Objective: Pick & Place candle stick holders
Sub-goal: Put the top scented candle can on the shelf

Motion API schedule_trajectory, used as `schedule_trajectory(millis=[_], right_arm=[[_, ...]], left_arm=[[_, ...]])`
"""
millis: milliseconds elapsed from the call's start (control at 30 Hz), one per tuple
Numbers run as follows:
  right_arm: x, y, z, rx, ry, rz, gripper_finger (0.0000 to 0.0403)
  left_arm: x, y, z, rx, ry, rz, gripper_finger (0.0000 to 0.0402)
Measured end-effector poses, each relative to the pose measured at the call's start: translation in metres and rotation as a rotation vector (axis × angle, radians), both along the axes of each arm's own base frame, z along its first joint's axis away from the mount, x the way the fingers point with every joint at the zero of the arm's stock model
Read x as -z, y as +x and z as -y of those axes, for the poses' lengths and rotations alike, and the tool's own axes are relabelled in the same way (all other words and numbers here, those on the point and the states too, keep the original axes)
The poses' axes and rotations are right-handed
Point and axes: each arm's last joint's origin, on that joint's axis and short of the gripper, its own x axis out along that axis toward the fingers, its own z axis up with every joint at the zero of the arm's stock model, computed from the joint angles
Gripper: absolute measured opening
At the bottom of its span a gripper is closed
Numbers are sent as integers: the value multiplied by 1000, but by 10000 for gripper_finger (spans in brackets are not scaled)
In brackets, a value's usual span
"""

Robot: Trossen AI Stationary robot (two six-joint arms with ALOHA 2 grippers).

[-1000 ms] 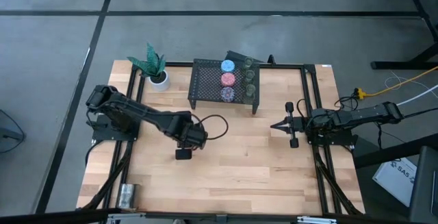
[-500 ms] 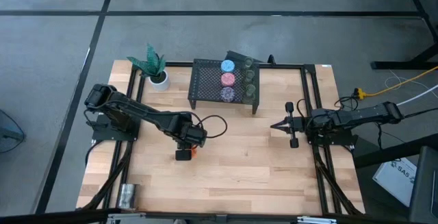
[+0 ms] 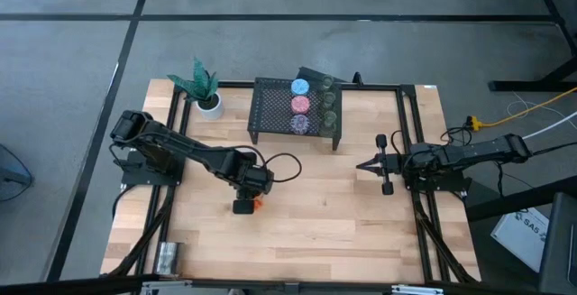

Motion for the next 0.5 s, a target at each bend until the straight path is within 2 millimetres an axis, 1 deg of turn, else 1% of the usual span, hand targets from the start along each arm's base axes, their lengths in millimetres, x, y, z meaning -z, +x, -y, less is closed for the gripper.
schedule_trajectory(millis=[100, 167, 233, 300, 433, 500], right_arm=[[0, 0, 0, 0, 0, 0, 3], [0, 0, 0, 0, 0, 0, 3], [0, 0, 0, 0, 0, 0, 3], [0, 0, 0, 0, 0, 0, 3], [0, 0, 0, 0, 0, 0, 3], [0, 0, 0, 0, 0, 0, 3]], left_arm=[[-12, -1, -1, -19, 8, 38, 113], [-20, -5, -2, -26, 33, 48, 113], [-36, -6, -2, -37, 24, 122, 113], [-49, -13, -1, -54, 8, 172, 111], [-59, -24, 10, -60, -19, 202, 108], [-60, -29, 18, -33, -23, 208, 107]])
